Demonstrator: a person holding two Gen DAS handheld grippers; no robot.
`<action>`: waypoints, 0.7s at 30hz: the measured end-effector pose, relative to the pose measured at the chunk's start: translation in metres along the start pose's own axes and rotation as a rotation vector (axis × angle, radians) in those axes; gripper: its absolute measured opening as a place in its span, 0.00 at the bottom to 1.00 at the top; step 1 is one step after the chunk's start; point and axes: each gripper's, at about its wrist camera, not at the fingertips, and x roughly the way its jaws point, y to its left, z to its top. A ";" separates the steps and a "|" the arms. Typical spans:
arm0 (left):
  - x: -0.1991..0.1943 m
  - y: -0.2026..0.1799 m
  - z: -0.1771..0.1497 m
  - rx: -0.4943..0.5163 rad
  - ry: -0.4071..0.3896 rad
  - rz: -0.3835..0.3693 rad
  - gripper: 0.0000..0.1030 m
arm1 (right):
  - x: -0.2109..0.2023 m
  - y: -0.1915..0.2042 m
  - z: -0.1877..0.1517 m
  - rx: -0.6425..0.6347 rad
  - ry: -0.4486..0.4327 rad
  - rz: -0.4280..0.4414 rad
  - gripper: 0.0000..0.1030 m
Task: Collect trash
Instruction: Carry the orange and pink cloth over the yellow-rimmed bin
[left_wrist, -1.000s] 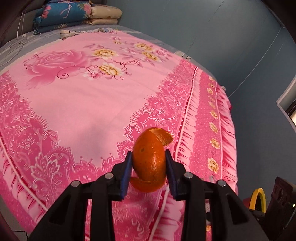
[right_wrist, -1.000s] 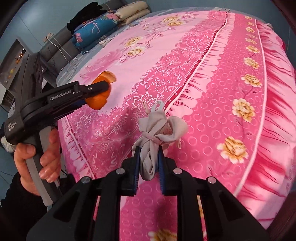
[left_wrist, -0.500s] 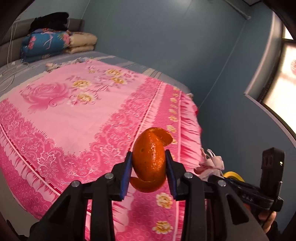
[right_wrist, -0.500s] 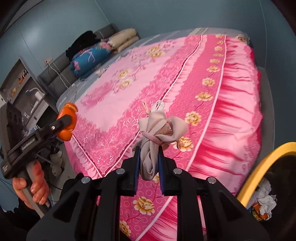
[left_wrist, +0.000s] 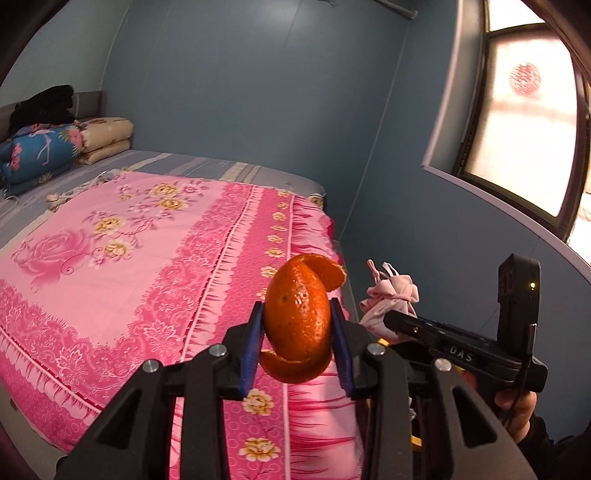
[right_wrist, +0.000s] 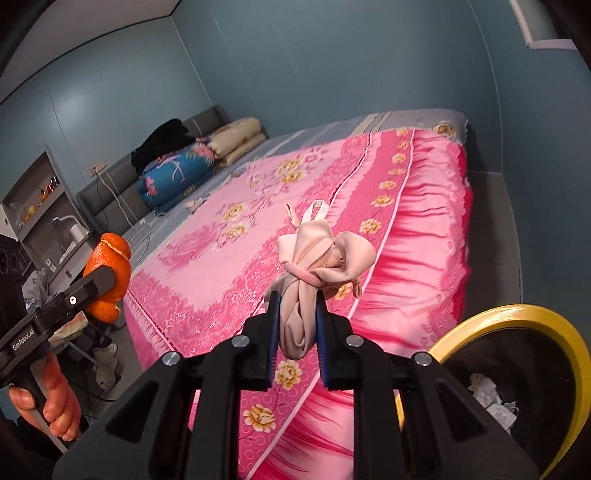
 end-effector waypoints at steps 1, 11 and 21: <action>0.001 -0.007 0.001 0.010 0.001 -0.008 0.31 | -0.007 -0.004 0.000 0.004 -0.016 -0.008 0.17; 0.009 -0.066 0.009 0.093 -0.003 -0.070 0.31 | -0.068 -0.041 -0.003 0.029 -0.153 -0.083 0.17; 0.017 -0.104 0.010 0.147 0.008 -0.106 0.31 | -0.117 -0.071 -0.001 0.053 -0.267 -0.129 0.17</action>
